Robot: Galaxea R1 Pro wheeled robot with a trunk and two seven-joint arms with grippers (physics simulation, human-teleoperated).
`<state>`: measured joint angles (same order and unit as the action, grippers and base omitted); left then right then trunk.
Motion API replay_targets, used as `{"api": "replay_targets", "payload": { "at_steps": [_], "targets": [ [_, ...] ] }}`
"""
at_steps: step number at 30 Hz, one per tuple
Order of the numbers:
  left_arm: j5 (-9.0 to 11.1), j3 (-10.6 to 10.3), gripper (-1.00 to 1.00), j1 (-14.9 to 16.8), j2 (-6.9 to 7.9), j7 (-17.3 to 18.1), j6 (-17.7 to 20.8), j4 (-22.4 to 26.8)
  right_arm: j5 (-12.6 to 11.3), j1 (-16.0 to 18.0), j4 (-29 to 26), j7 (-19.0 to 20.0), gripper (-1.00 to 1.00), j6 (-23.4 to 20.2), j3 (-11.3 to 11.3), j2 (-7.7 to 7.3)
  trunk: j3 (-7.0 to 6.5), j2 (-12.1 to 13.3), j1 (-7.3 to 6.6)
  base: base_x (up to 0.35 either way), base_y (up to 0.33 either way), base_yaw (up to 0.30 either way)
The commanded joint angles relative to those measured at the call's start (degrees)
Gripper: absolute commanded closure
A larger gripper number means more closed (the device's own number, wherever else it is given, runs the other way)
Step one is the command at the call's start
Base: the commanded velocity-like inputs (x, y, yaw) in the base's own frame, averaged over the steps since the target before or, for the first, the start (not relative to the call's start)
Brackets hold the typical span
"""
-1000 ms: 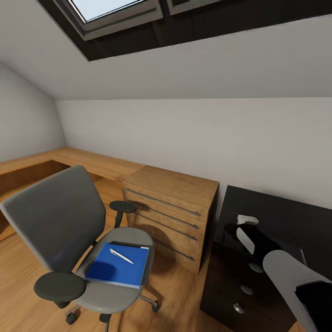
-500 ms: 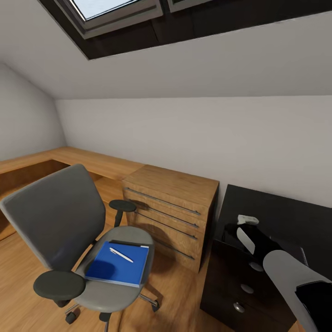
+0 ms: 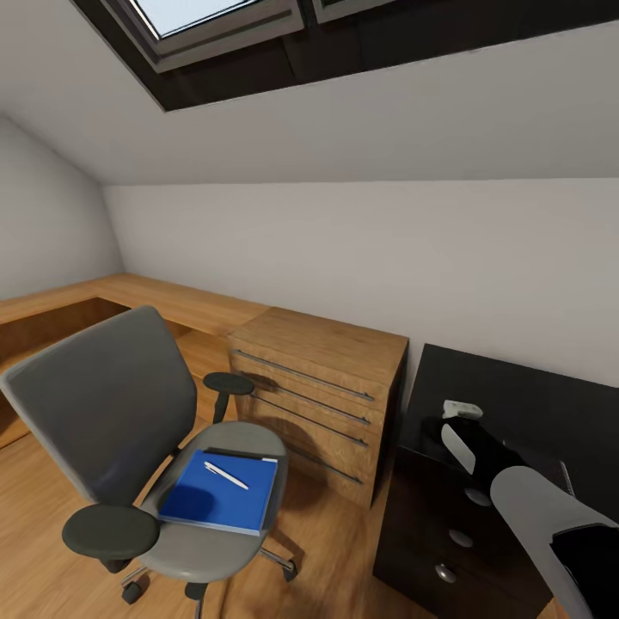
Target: In the bedroom, organize the workspace by keeping the computer under the desk, ensuring the monitor is on the desk, placing the keyboard on the desk next to the monitor, placing the mouse on the desk next to the keyboard, moving the folder from the swivel chair onto the desk next to the mouse, stacking the notebook on top of the folder with the pen on top of the notebook, and positioning the swivel chair next to the desk.
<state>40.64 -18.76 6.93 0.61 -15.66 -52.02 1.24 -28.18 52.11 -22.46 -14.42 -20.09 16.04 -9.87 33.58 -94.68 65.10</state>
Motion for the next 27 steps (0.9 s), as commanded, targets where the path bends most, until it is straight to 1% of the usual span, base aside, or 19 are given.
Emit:
{"api": "replay_targets", "payload": {
  "at_steps": [1,15,21,27],
  "targets": [
    [-0.04,-0.48,-1.00,0.02,0.01,-0.58,-0.03,0.04,-0.91,0.01,-0.12,-0.44,1.00,-0.21,0.49,-0.06,0.06,-0.03,0.00,0.000,0.000,0.000],
    [-0.07,-0.48,-1.00,0.02,0.06,-0.51,-0.10,0.00,-0.89,0.01,-0.41,-0.44,1.00,-0.21,0.55,-0.15,0.06,-0.03,0.00,0.000,0.000,0.000],
    [-0.04,-0.48,-1.00,0.02,0.07,-0.51,-0.10,0.00,-0.91,0.01,-0.60,-0.44,1.00,-0.27,0.51,-0.14,-1.01,2.38,-1.32,0.000,0.000,0.000],
    [-0.04,-0.48,-1.00,0.02,0.12,-0.48,-0.03,0.00,-1.03,0.01,-2.05,-0.47,1.00,-0.72,0.41,-0.26,-2.09,4.79,-2.64,0.000,0.000,0.000]
  ]
}}
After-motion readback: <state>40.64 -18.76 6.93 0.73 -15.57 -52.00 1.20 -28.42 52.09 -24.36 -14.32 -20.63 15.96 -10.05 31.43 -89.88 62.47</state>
